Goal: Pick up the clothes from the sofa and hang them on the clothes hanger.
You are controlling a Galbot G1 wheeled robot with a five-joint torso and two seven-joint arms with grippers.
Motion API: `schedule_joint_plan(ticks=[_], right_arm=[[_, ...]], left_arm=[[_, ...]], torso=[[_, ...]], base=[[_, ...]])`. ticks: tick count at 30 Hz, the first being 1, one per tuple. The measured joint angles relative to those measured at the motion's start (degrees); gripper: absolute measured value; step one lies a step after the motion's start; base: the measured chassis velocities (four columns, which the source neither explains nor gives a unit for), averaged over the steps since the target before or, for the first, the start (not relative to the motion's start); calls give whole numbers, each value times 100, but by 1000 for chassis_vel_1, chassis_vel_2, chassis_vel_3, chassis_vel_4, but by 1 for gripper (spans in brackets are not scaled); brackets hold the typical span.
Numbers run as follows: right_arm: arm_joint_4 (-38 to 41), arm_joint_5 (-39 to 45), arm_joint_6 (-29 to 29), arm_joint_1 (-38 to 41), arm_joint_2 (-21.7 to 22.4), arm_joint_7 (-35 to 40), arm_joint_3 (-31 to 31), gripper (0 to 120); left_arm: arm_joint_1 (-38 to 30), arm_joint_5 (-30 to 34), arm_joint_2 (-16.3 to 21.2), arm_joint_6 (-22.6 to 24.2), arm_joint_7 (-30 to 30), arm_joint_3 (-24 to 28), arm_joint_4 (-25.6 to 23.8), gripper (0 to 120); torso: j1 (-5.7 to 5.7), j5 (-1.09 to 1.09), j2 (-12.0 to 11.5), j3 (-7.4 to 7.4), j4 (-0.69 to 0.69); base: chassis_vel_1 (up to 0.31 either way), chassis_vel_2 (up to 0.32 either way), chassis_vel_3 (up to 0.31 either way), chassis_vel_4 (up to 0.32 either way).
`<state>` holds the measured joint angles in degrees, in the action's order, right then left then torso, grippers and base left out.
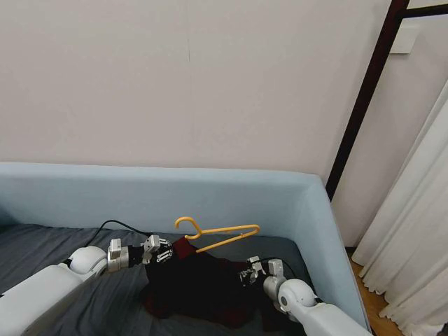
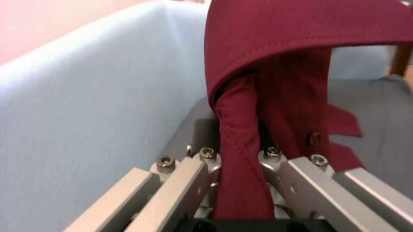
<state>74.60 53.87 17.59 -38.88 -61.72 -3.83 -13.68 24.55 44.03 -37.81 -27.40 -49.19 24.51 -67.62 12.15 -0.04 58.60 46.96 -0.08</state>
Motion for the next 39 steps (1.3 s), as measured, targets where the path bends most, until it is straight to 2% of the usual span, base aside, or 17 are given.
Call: schedule_joint_plan(ticks=[3, 7, 8, 13, 19, 24, 31, 33, 35, 39], right_arm=[[168, 170, -1, 33, 194, 101, 115, 0], [608, 554, 18, 146, 735, 282, 371, 0], [608, 554, 18, 146, 735, 282, 371, 0], [1244, 891, 77, 143, 1327, 433, 627, 0], [1800, 1157, 141, 148, 1741, 535, 759, 0], [2371, 1455, 203, 176, 2036, 733, 919, 0], [2759, 1694, 243, 276, 2244, 856, 983, 0], [2904, 1749, 244, 287, 2313, 874, 1008, 0], [3217, 1884, 244, 298, 2427, 941, 1075, 0], [3621, 2094, 244, 381, 2537, 1073, 1101, 0]], left_arm=[[-29, 65, 64, -77, -208, -2, -47, 1], [-74, 199, 266, -102, -513, -32, -200, 1], [-74, 199, 266, -102, -513, -32, -200, 1], [-138, 69, 497, -103, -865, -110, -328, 1], [-138, -117, 623, -94, -880, -197, -403, 1], [-144, -351, 699, -38, -770, -299, -464, 1], [-166, -559, 761, 62, -559, -368, -512, 1], [-176, -652, 779, 109, -427, -376, -536, 1], [-212, -856, 791, 192, -5, -360, -561, 1], [-307, -943, 793, 311, 179, -257, -586, 1]], torso=[[0, 1, 0, 0, -1], [0, 0, 1, 0, 1], [0, 0, 1, 0, 1], [0, 0, 1, 0, 1], [0, 0, 1, 0, 1], [0, -1, 1, 0, 1], [0, -1, 1, 0, 2], [0, 0, 0, 0, 1], [0, -1, 1, 0, 1], [0, -1, 1, 0, 1]], base=[[0, 0, 0, 0], [0, 0, 0, 0], [0, 0, 0, 0], [0, 0, 0, 0], [0, 0, 0, 0], [0, 0, 0, 0], [0, 0, 0, 0], [0, 0, 0, 0], [0, 0, 0, 0], [0, 0, 0, 0]])
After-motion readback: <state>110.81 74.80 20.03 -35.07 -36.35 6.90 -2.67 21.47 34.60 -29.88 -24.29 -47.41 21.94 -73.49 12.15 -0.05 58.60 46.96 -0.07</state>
